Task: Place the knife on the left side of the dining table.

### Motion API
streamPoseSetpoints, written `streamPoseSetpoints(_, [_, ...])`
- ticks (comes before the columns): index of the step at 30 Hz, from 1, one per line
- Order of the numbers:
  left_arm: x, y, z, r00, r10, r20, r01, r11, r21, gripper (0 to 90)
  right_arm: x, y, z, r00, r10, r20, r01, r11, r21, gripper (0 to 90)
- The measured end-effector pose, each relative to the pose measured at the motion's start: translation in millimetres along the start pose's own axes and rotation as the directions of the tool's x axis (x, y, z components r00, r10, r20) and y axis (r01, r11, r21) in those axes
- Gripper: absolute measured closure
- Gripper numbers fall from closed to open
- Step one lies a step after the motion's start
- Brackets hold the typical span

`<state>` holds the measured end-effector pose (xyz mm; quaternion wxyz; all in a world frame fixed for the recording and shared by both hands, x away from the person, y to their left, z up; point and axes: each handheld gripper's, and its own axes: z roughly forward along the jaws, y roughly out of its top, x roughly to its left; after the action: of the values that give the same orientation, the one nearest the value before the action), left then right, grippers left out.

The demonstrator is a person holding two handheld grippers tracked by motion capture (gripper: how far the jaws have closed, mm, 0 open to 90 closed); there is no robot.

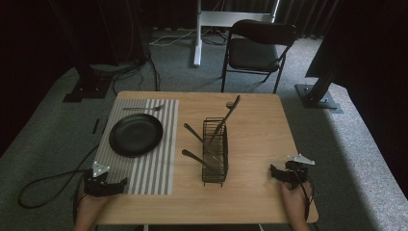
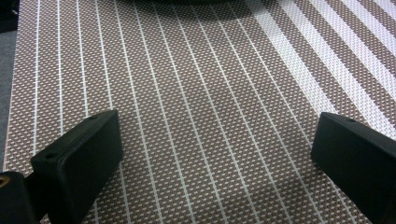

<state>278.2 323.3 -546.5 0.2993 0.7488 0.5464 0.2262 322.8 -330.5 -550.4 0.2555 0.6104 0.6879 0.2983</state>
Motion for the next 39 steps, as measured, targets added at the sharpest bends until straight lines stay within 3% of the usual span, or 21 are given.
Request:
streamPoseSetpoints(19, [-0.7,-0.4,-0.4,1.0,0.002,-0.003,-0.002,1.0,-0.001,2.6,0.1,0.1,0.0,1.0,0.0,0.0,0.0,1.0,0.0,11.3])
streamPoseSetpoints(25, [0.2,-0.8,-2.8,0.9996,0.026,0.008,-0.026,0.9996,-0.003,4.6,0.7,-0.3,-0.2,1.0,0.004,0.005,-0.004,1.0,0.0,11.4])
streamPoseSetpoints(32, [-5.3,2.0,-2.3,0.9967,0.033,0.074,-0.033,0.9994,0.001,4.8,0.7,-0.3,-0.2,1.0,0.004,0.005,-0.004,1.0,-0.001,11.4])
streamPoseSetpoints(34, [-7.2,3.7,-2.4,0.9968,0.039,0.069,-0.04,0.9992,0.006,4.8,0.7,-0.3,-0.2,1.0,0.004,0.005,-0.004,1.0,-0.001,11.3])
streamPoseSetpoints(39, [-15.1,16.3,-11.5,0.9892,0.062,0.133,-0.056,0.9975,-0.044,4.8,0.6,-0.3,-0.2,1.0,0.004,0.005,-0.004,1.0,-0.001,11.3])
